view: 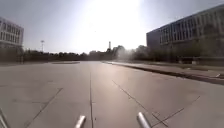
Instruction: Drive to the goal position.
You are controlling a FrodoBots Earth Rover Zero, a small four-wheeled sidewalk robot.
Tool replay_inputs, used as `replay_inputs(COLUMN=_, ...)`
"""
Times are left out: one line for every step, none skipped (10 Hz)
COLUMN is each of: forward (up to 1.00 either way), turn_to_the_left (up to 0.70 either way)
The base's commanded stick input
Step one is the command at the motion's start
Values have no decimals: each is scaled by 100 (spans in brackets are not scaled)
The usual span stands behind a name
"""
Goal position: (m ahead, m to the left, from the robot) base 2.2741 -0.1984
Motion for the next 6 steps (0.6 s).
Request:
replay_inputs(forward=70, turn_to_the_left=0)
replay_inputs(forward=70, turn_to_the_left=0)
replay_inputs(forward=70, turn_to_the_left=0)
replay_inputs(forward=70, turn_to_the_left=0)
replay_inputs(forward=70, turn_to_the_left=0)
replay_inputs(forward=70, turn_to_the_left=0)
